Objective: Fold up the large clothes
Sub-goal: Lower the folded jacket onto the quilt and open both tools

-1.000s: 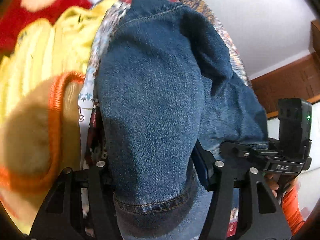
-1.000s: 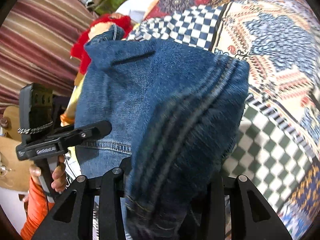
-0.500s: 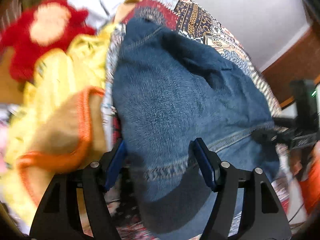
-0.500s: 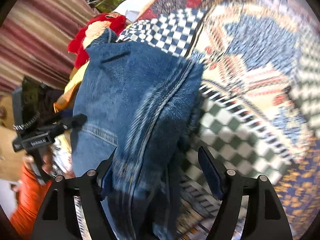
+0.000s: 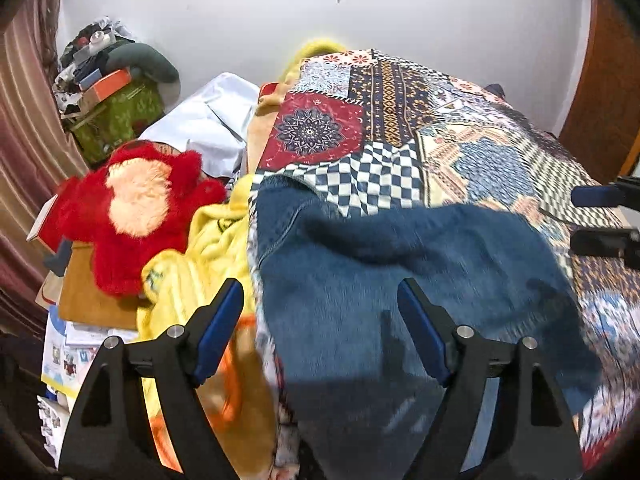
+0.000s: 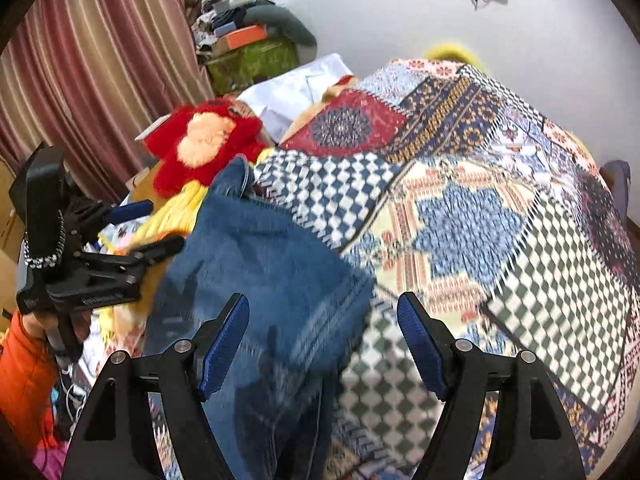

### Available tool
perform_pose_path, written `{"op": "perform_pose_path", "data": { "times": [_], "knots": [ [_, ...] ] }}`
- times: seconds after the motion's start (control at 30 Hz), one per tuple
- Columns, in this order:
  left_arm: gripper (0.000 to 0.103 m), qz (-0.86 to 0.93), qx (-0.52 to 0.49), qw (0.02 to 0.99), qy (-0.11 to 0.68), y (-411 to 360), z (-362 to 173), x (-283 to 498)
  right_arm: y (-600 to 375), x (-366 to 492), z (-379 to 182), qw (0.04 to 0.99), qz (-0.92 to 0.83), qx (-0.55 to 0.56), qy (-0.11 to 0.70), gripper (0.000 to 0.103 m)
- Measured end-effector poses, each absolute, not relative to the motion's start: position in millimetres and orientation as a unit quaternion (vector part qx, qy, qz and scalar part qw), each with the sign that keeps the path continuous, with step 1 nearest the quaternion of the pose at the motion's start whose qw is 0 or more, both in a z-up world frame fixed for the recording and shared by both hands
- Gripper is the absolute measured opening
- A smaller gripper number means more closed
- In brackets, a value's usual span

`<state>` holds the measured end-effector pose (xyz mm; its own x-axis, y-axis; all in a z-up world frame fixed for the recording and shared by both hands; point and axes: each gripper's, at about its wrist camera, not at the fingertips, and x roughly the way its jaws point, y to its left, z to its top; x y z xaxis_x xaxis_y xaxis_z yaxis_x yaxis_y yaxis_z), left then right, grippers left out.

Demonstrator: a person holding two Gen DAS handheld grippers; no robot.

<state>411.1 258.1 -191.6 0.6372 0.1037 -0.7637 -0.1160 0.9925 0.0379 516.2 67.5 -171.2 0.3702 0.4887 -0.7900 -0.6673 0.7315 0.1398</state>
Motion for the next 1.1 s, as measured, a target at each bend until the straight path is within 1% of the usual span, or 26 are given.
{"op": "perform_pose_path", "data": {
  "times": [0.13, 0.3, 0.33, 0.47, 0.6, 0.67, 0.77, 0.93, 1.1],
  "knots": [
    [0.079, 0.080, -0.013, 0.898, 0.433, 263.2, -207.4, 435.8, 94.5, 531.7, -197.3, 0.819, 0.346, -0.109, 0.444, 0.075],
    [0.079, 0.086, -0.050, 0.883, 0.458, 276.0, -233.6, 465.5, 96.6, 543.9, -235.7, 0.808, 0.328, -0.129, 0.472, 0.075],
    [0.081, 0.088, -0.053, 0.881, 0.462, 276.9, -236.9, 467.8, 92.1, 545.8, -241.2, 0.805, 0.329, -0.122, 0.479, 0.075],
    [0.082, 0.095, -0.046, 0.881, 0.462, 271.9, -235.3, 464.3, 72.9, 545.9, -236.2, 0.803, 0.337, -0.079, 0.485, 0.075],
    [0.082, 0.081, -0.043, 0.889, 0.448, 261.3, -210.6, 440.2, 52.3, 525.0, -197.6, 0.827, 0.333, -0.070, 0.447, 0.075],
    [0.082, 0.074, -0.038, 0.901, 0.426, 253.1, -185.2, 419.4, 43.6, 512.2, -175.0, 0.838, 0.336, -0.067, 0.426, 0.075],
    [0.082, 0.059, -0.044, 0.921, 0.383, 240.9, -142.7, 384.4, 28.0, 484.0, -133.8, 0.861, 0.339, -0.056, 0.376, 0.075],
    [0.082, 0.026, -0.064, 0.957, 0.282, 214.5, -62.4, 304.7, -1.1, 423.0, -62.6, 0.890, 0.356, -0.024, 0.286, 0.075],
    [0.082, 0.007, -0.066, 0.977, 0.202, 187.7, -12.8, 232.4, -25.5, 350.1, -9.9, 0.909, 0.368, -0.010, 0.195, 0.075]
  ]
}}
